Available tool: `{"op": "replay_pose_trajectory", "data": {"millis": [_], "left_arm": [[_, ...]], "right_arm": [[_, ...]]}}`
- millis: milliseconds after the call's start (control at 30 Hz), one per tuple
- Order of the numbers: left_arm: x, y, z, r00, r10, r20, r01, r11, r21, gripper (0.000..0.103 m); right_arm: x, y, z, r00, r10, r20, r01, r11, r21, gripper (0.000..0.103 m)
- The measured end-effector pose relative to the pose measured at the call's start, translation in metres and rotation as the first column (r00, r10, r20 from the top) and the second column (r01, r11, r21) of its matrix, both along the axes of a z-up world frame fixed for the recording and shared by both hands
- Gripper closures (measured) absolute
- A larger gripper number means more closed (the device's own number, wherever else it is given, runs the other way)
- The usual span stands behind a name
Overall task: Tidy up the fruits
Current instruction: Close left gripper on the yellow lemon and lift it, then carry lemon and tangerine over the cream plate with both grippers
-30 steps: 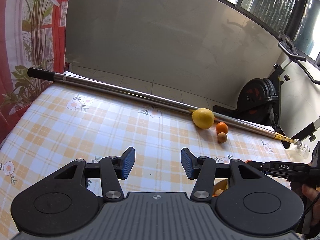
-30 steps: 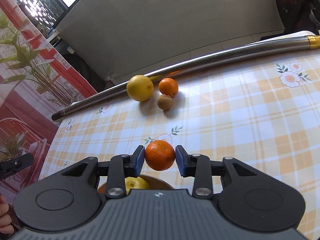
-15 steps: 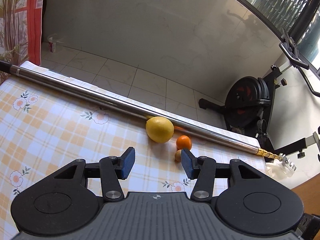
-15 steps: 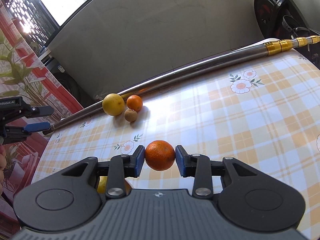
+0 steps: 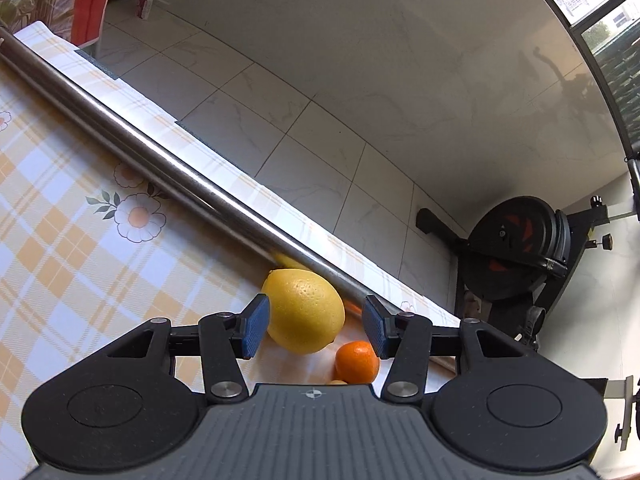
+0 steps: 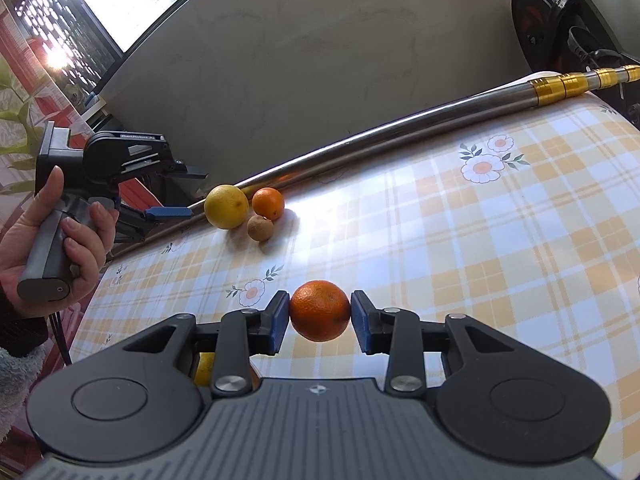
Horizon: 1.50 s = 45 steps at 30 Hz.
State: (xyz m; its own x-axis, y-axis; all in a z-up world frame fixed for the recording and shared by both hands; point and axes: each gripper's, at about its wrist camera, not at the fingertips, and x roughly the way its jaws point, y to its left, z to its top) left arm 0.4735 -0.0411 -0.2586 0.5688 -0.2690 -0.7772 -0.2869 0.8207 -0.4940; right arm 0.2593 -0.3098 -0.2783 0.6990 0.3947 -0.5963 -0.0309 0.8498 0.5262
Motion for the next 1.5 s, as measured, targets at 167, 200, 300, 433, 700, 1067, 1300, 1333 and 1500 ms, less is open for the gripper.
{"op": "replay_pose_trajectory", "data": {"millis": [167, 200, 300, 433, 700, 1067, 1300, 1333, 1500], "left_arm": [[0.014, -0.012, -0.017, 1.0, -0.005, -0.007, 0.005, 0.999, 0.044, 0.038], [0.015, -0.012, -0.018, 1.0, 0.004, -0.003, -0.004, 0.999, 0.054, 0.036], [0.018, -0.013, -0.024, 1.0, 0.001, -0.001, -0.001, 0.998, 0.061, 0.036], [0.022, -0.012, -0.035, 1.0, -0.003, -0.022, 0.004, 0.999, 0.051, 0.037], [0.011, -0.015, -0.033, 0.996, -0.087, 0.003, 0.087, 0.993, 0.074, 0.045], [-0.061, -0.011, 0.01, 0.944, -0.318, 0.092, 0.297, 0.936, 0.187, 0.045], [-0.138, -0.015, 0.04, 0.864, -0.486, 0.133, 0.449, 0.862, 0.235, 0.045], [-0.145, -0.016, 0.041, 0.856, -0.499, 0.135, 0.461, 0.855, 0.238, 0.045], [-0.198, -0.017, 0.048, 0.812, -0.567, 0.14, 0.527, 0.815, 0.241, 0.045]], "right_arm": [[0.002, -0.002, -0.003, 1.0, -0.007, -0.005, 0.007, 1.0, 0.008, 0.066], [0.002, -0.003, -0.004, 1.0, -0.007, -0.006, 0.007, 1.0, 0.009, 0.066], [0.003, -0.004, -0.006, 1.0, -0.011, -0.012, 0.012, 1.0, 0.015, 0.066], [0.003, -0.006, -0.006, 1.0, -0.017, -0.016, 0.017, 1.0, 0.021, 0.066], [-0.001, -0.005, -0.003, 1.0, -0.02, -0.006, 0.02, 0.999, 0.029, 0.066], [-0.02, 0.008, 0.011, 1.0, -0.002, 0.017, 0.002, 0.999, 0.048, 0.067], [-0.046, 0.02, 0.018, 1.0, 0.014, 0.026, -0.015, 0.998, 0.054, 0.067], [-0.05, 0.022, 0.02, 0.999, 0.017, 0.027, -0.018, 0.999, 0.052, 0.067], [-0.067, 0.03, 0.024, 0.999, 0.041, 0.028, -0.042, 0.998, 0.037, 0.067]]}}
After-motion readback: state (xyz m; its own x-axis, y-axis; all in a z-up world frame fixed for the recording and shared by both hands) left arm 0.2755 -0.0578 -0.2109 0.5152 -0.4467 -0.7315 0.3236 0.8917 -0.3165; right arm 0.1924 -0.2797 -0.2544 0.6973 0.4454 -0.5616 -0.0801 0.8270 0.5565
